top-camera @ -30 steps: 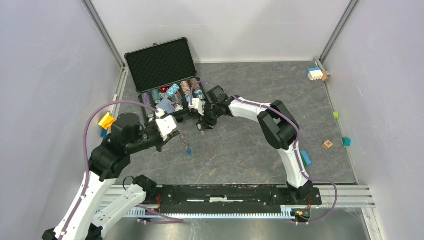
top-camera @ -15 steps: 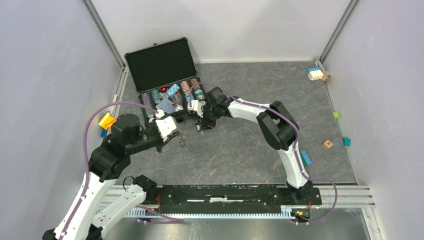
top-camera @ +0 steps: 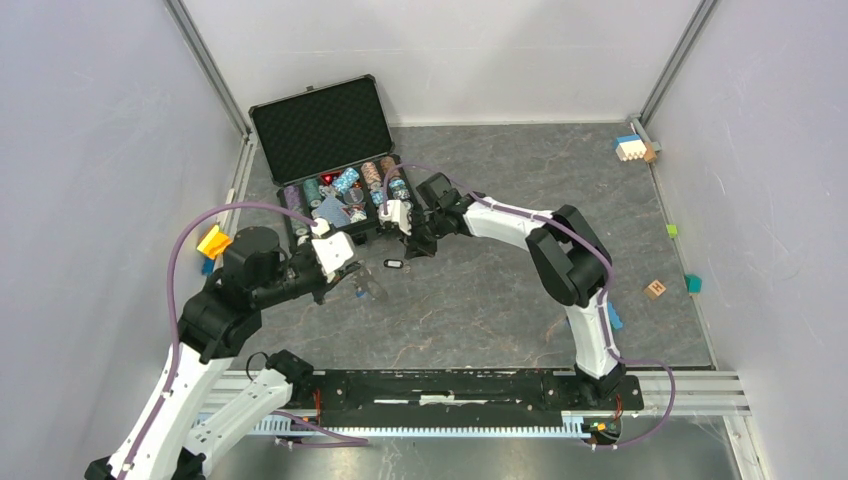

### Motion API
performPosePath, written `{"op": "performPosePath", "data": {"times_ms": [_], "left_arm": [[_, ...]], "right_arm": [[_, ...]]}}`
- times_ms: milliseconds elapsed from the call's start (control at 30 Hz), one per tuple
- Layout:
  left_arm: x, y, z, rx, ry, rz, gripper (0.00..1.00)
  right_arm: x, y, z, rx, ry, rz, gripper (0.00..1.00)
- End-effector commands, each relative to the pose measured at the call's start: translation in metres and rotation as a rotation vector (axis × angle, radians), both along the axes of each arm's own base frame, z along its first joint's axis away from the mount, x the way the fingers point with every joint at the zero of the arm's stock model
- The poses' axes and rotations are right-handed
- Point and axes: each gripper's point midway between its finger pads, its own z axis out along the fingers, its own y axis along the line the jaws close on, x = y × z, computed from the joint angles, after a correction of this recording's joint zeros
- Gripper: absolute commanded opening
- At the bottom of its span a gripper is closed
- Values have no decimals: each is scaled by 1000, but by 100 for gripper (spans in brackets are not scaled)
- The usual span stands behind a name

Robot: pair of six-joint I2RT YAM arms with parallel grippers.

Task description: Put the keys on the keyring

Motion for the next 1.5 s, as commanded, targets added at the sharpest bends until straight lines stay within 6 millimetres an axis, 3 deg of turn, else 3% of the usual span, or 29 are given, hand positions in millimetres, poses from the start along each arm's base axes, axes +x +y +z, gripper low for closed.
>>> {"op": "performPosePath", "data": {"times_ms": [0, 167, 333, 567, 667, 933, 1133, 1467], "left_arm": [[9, -2, 11, -19, -52, 11, 2], [15, -3, 7, -6, -55, 16, 2], [17, -6, 8, -15, -44, 8, 2], [15, -5, 8, -20, -41, 13, 2], [15, -6, 6, -19, -38, 9, 2], [12, -6, 6, -24, -42, -1, 2], [11, -6, 4, -21, -42, -2, 2], [11, -6, 4, -23, -41, -3, 2]], "right_arm": [[-6, -1, 45, 61, -80, 23, 0], [-11, -10, 49, 59, -106, 20, 1], [-5, 0, 40, 51, -87, 40, 35], [-3, 12, 14, 17, -72, 96, 59], [-3, 17, 10, 6, -72, 116, 62], [-6, 19, -5, -22, -65, 143, 54], [-11, 13, -12, -46, -68, 150, 40], [-14, 7, -3, -50, -86, 151, 17]]}}
